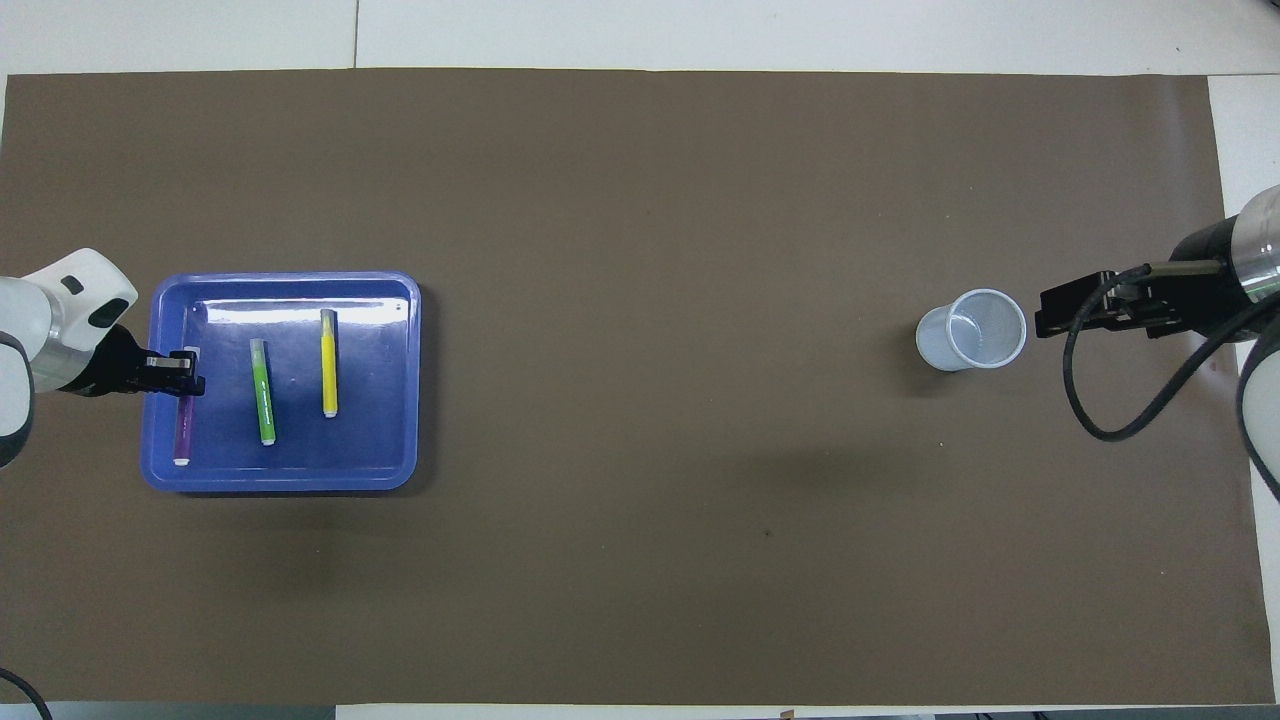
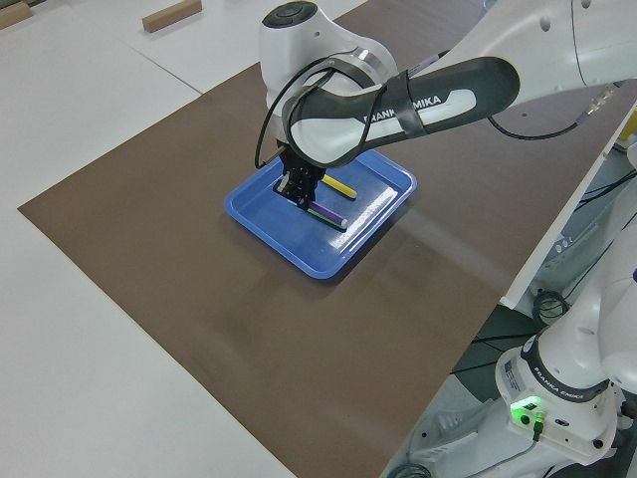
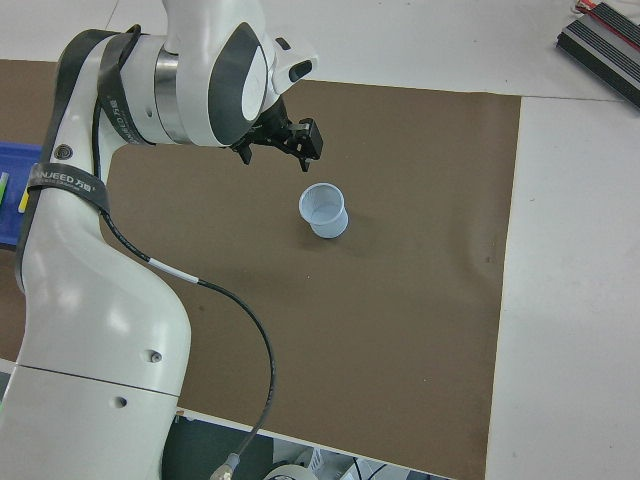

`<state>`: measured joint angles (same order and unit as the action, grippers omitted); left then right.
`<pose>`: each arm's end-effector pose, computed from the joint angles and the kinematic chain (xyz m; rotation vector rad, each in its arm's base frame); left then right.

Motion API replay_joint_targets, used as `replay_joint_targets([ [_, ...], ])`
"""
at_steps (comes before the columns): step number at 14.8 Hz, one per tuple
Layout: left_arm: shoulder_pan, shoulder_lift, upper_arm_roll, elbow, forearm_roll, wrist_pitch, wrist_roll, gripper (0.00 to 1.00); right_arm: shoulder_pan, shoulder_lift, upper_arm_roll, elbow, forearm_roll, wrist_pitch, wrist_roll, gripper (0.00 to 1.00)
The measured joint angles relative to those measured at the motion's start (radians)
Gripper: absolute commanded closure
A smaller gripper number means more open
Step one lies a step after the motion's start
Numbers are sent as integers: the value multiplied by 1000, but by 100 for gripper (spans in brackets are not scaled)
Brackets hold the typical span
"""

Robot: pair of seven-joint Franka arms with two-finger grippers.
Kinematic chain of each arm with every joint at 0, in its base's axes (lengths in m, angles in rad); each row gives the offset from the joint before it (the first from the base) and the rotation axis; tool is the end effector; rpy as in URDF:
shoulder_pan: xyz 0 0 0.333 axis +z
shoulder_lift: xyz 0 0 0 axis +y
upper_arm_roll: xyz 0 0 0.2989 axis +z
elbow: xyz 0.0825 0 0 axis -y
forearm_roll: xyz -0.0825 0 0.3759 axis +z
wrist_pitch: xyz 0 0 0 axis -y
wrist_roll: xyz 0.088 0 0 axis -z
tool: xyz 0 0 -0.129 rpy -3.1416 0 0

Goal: Transfer and insert pens with both arms
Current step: 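Carry the purple pen toward the right gripper while the right gripper approaches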

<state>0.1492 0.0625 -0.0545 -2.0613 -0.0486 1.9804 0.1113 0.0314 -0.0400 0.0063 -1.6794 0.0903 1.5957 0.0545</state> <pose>0.5309 0.0465 0.3588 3.0733 0.0089 -0.2121 0.5327 0.0316 0.5593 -3.0527 0.0321 0.0730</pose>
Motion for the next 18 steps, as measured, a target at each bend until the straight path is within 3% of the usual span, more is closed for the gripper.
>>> replay_joint_targets([
  [4, -134, -16, -14, 195, -54, -268, -377, 100, 1, -2, 0, 0, 154, 26, 0, 0],
  [10, -284, -88, -24, 258, -445, -360, -1111, 100, 20, -2, 9, -2, 435, 75, 30, 0],
  [14, -386, -111, -25, 231, -687, -338, -1506, 100, 78, -4, 14, -21, 595, 113, 62, 0],
  [18, -488, -176, -25, 89, -888, -109, -1693, 100, 124, -10, 15, -37, 691, 136, 140, 0],
])
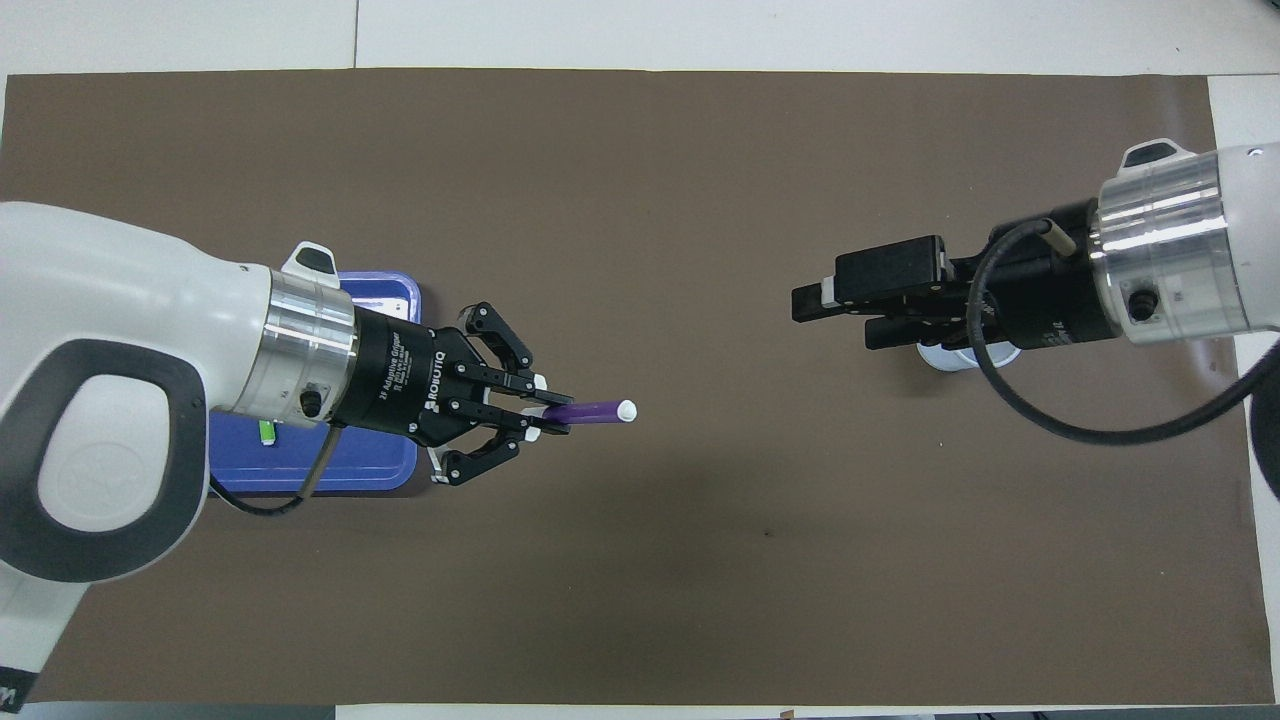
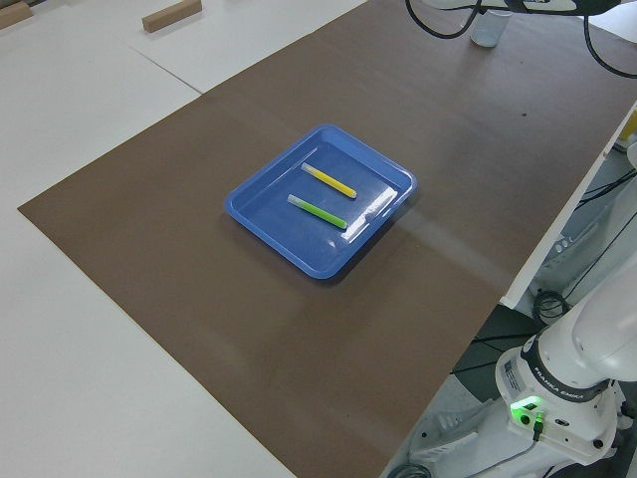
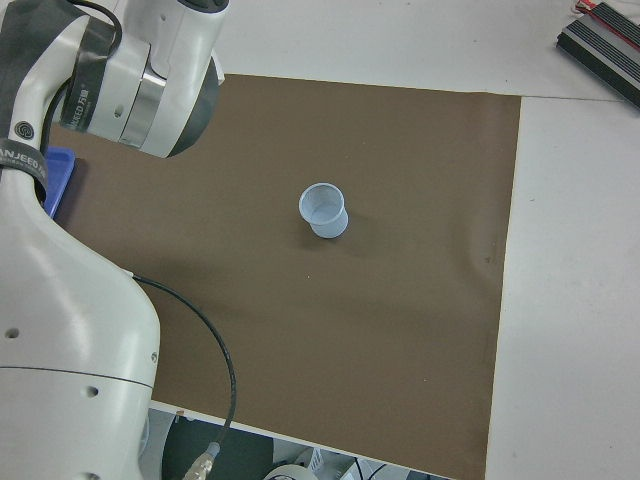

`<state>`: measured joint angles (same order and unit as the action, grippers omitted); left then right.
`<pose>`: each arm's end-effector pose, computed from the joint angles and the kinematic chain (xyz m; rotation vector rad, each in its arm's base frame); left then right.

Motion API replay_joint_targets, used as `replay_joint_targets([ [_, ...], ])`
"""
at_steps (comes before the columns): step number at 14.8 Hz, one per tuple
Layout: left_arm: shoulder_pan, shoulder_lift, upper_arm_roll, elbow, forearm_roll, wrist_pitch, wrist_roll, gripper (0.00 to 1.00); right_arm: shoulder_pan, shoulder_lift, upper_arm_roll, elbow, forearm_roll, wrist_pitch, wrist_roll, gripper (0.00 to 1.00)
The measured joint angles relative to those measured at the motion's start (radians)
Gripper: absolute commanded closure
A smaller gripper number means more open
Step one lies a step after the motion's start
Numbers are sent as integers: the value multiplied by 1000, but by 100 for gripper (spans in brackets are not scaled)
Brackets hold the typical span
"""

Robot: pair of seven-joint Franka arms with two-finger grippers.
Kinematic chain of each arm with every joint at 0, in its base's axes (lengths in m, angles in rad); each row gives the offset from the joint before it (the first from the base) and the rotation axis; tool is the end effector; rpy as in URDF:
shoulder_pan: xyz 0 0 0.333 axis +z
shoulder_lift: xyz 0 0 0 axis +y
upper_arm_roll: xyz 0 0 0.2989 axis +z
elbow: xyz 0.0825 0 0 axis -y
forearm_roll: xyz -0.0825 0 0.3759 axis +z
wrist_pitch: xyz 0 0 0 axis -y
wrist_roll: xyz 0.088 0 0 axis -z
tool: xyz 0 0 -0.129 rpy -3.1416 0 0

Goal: Transfer and insert pens with both arms
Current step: 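Carry the purple pen toward the right gripper while the right gripper approaches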

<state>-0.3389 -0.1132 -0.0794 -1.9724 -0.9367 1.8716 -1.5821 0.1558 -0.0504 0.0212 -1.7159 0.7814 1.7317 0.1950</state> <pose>0.4547 -0.2893 0.5206 1.8505 1.6486 -0.9786 0.5261 0.1754 0.5920 -2.3632 0.1454 0.1015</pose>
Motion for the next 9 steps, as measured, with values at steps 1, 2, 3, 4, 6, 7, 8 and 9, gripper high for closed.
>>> replay_joint_targets([
  [1, -35, -21, 0, -42, -28, 77, -40, 100, 26, -2, 0, -5, 5, 26, 35, 0],
  [2, -77, -41, 0, -79, -42, 161, -89, 100, 60, -5, 1, -13, 7, 64, 70, 0],
  [3, -117, -54, -1, -103, -49, 231, -132, 100, 95, -8, 2, -24, 7, 107, 96, 0],
  [4, -155, -62, -1, -120, -51, 291, -167, 100, 127, -10, 3, -35, 7, 151, 114, 0],
  [6, -206, -69, -1, -136, -57, 364, -209, 100, 164, -11, 5, -51, 7, 187, 131, 0],
  [7, -215, -70, -1, -138, -63, 379, -221, 100, 171, -12, 5, -59, 7, 190, 132, 0],
  [8, -216, -70, 0, -140, -72, 384, -226, 100, 178, -14, 5, -70, 7, 190, 132, 0],
  [9, -216, -70, 4, -141, -84, 387, -229, 100, 182, -18, 5, -80, 0, 187, 132, 0],
])
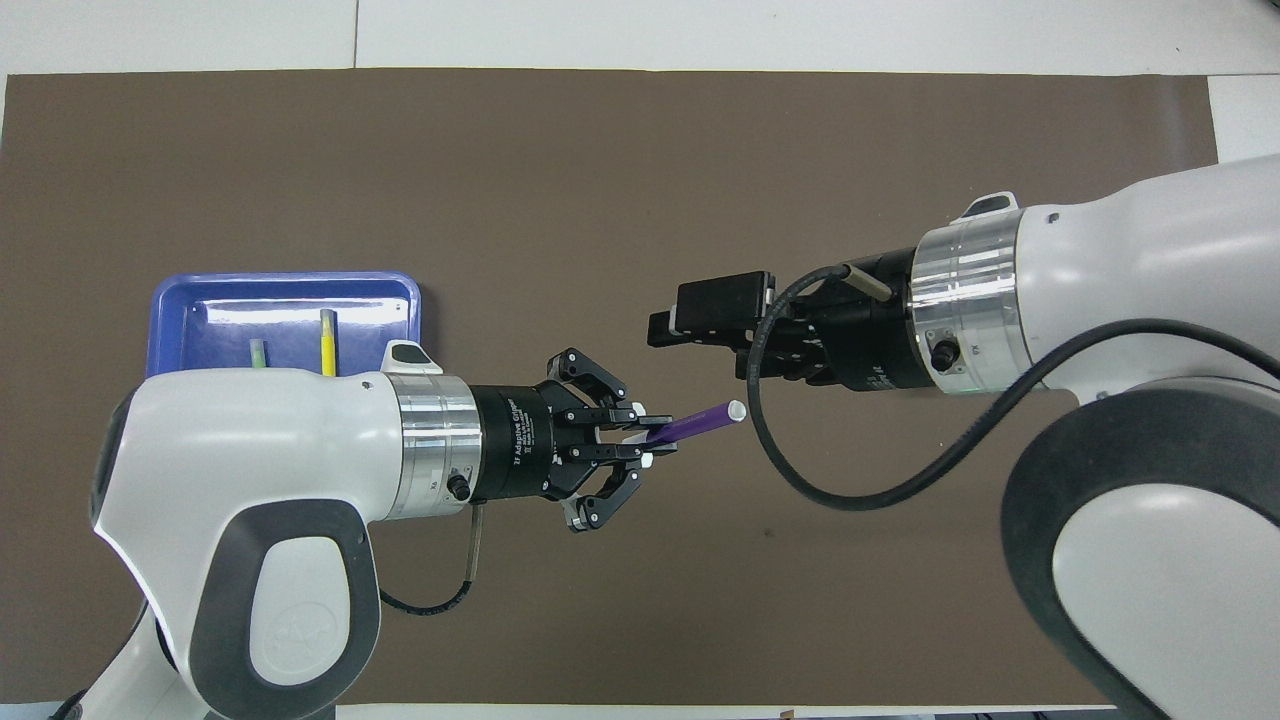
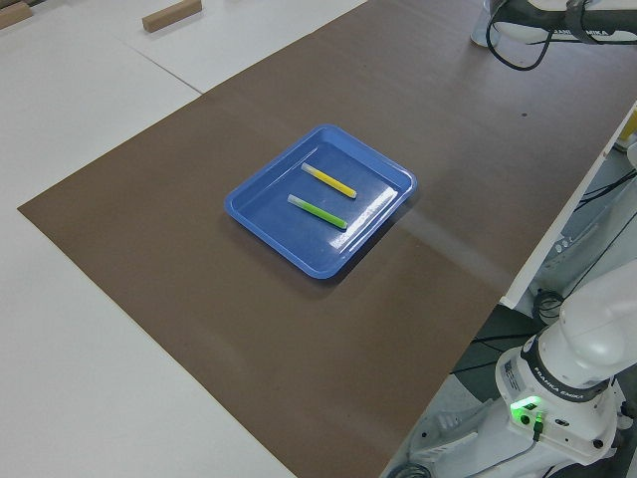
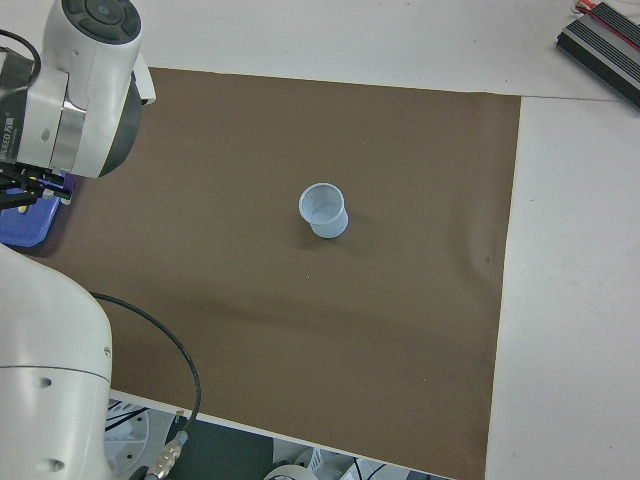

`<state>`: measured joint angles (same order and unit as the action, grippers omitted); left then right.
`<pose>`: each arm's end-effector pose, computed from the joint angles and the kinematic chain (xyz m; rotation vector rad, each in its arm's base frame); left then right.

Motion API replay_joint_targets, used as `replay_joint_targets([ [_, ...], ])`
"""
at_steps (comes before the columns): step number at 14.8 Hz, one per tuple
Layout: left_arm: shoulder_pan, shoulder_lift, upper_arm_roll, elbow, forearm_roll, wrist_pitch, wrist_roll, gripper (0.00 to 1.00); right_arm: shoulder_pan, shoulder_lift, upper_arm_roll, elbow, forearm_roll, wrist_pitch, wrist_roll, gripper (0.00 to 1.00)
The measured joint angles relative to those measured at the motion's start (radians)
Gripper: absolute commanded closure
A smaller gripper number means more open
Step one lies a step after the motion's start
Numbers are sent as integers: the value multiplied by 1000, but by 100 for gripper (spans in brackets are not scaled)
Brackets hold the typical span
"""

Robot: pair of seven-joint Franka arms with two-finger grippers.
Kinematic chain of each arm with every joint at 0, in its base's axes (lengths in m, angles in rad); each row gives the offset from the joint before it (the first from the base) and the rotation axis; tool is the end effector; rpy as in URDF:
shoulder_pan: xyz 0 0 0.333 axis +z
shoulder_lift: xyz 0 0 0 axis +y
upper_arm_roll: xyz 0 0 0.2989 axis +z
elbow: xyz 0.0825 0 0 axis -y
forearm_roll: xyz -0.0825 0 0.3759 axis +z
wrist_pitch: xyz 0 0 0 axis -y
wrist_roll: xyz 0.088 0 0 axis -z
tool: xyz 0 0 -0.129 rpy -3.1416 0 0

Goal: Transfer and insert pens with both arms
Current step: 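Carry the purple pen toward the right gripper while the right gripper approaches, then grasp the purple pen with the right gripper while the left gripper opens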

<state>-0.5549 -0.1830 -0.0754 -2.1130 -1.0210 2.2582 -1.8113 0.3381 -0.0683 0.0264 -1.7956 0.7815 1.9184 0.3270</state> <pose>0.4132 -0.3499 0.5121 1.5604 1.8336 -0.9188 0.5012 0.2605 0.5758 -2.3596 0.1987 0.1065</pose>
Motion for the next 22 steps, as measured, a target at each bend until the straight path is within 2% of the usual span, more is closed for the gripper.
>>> replay_joint_targets([
  [8, 0, 0, 6, -4, -19, 38, -28, 100, 2, -15, 0, 22, -137, -110, 0, 0],
  [18, -1, 0, 6, -6, -25, 46, -33, 100, 9, -11, 0, 33, -156, -70, -2, 2],
  [20, -1, 0, 5, -8, -25, 46, -33, 100, 9, -11, 0, 33, -156, -70, -4, 15],
  [22, -1, 0, 5, -8, -26, 47, -33, 100, 9, -11, 1, 33, -156, -70, -5, 48],
])
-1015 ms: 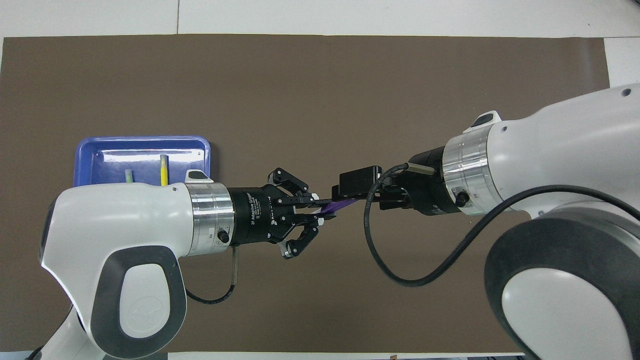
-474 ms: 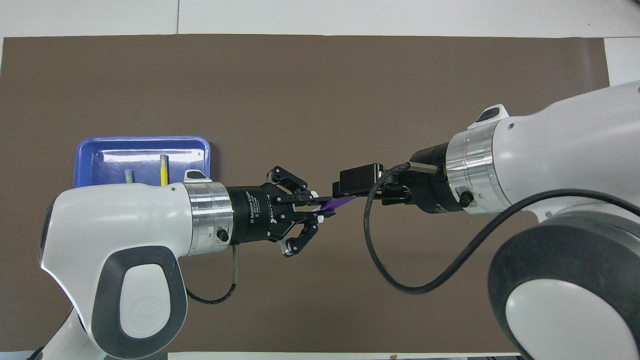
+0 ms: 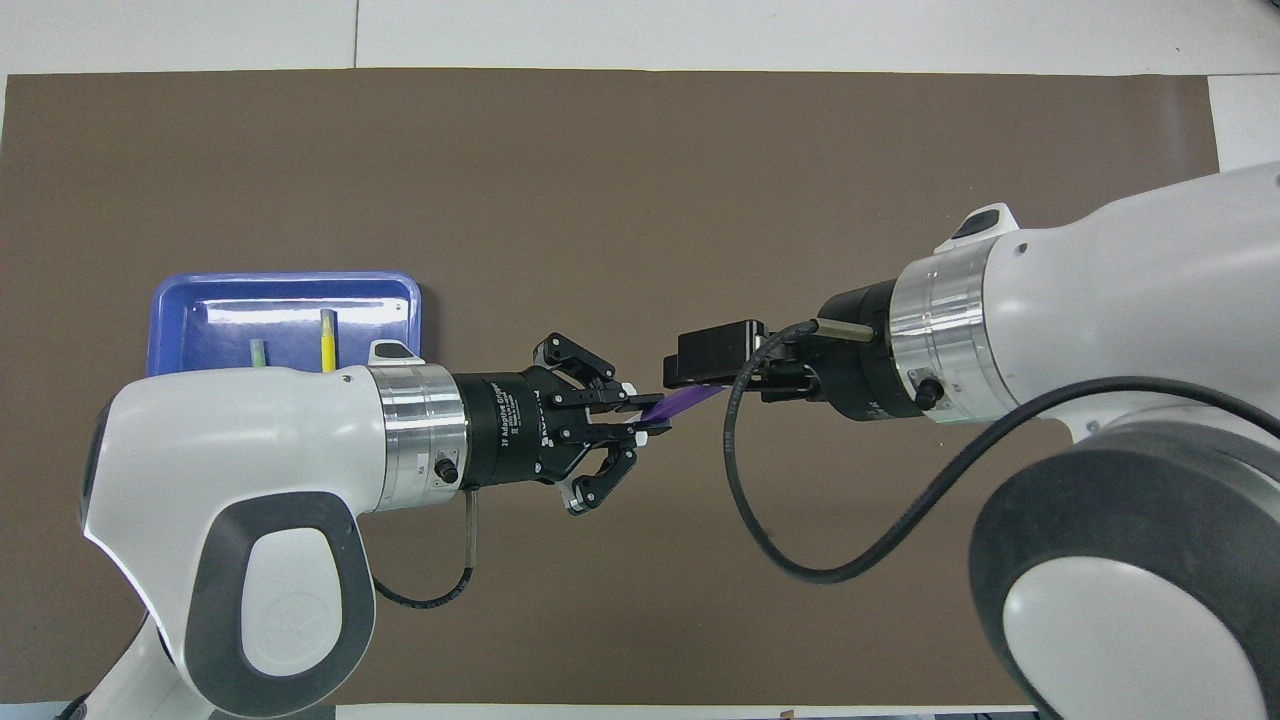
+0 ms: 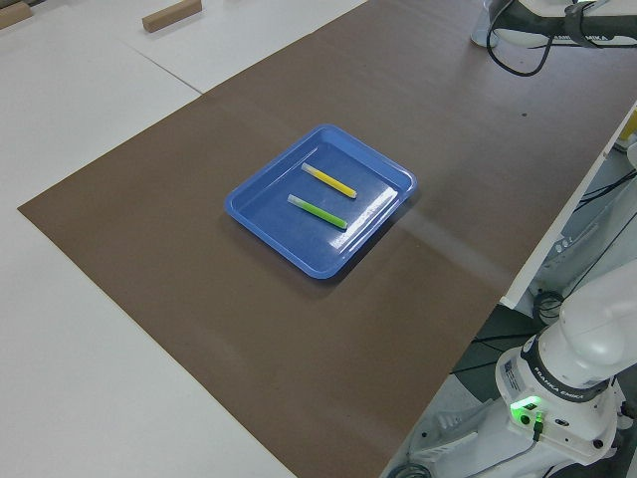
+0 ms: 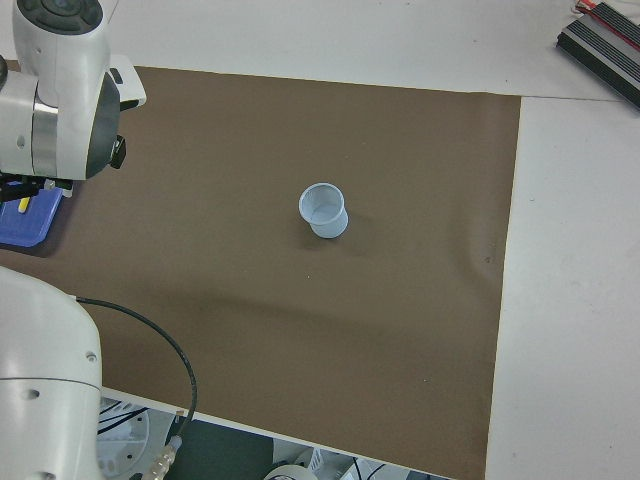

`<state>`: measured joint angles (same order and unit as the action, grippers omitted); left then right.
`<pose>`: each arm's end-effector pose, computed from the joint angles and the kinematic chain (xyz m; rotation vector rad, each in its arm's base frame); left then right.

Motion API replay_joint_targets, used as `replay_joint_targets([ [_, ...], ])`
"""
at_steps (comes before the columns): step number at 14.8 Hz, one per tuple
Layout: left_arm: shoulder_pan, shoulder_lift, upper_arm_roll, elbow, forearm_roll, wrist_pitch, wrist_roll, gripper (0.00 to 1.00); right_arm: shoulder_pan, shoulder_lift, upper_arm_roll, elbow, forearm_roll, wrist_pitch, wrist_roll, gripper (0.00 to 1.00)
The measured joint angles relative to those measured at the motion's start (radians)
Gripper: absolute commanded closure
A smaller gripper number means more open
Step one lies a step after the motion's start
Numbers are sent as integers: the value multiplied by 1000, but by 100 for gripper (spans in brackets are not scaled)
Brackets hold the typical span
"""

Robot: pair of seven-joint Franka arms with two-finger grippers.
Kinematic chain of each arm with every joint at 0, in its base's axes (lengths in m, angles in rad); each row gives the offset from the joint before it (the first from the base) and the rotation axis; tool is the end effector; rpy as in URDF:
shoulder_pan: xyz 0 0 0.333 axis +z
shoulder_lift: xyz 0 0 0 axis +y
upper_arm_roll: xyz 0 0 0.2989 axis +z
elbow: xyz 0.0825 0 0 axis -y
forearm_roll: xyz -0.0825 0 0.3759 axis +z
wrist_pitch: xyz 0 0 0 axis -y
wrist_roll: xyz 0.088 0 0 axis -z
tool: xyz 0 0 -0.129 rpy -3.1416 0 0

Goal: Transfer and insert pens with both arms
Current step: 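Grasp the purple pen with the right gripper while the left gripper opens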

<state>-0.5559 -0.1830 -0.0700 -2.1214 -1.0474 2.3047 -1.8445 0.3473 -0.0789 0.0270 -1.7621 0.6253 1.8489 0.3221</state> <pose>0.4198 -0.3449 0.5114 1.4702 1.8765 -0.9197 0.4919 0.2566 0.5832 -2.5093 0.0921 0.0754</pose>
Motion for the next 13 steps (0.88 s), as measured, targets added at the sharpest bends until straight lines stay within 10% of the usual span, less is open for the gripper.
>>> replay_joint_targets([
  [3, 0, 0, 0, -1, -2, 1, 0, 100, 0, 0, 0, 0, -4, 0, 0, 100],
  [11, -1, 0, -3, -5, -6, 7, -1, 100, 2, 0, 3, 1, -23, 2, -4, 100],
  [12, -1, 0, -3, -5, -6, 7, -1, 1, 2, 0, 3, 1, -24, 2, -4, 100],
  [13, -2, 0, -3, -5, -6, 9, -1, 0, 2, 0, 3, 2, -26, 2, -4, 100],
])
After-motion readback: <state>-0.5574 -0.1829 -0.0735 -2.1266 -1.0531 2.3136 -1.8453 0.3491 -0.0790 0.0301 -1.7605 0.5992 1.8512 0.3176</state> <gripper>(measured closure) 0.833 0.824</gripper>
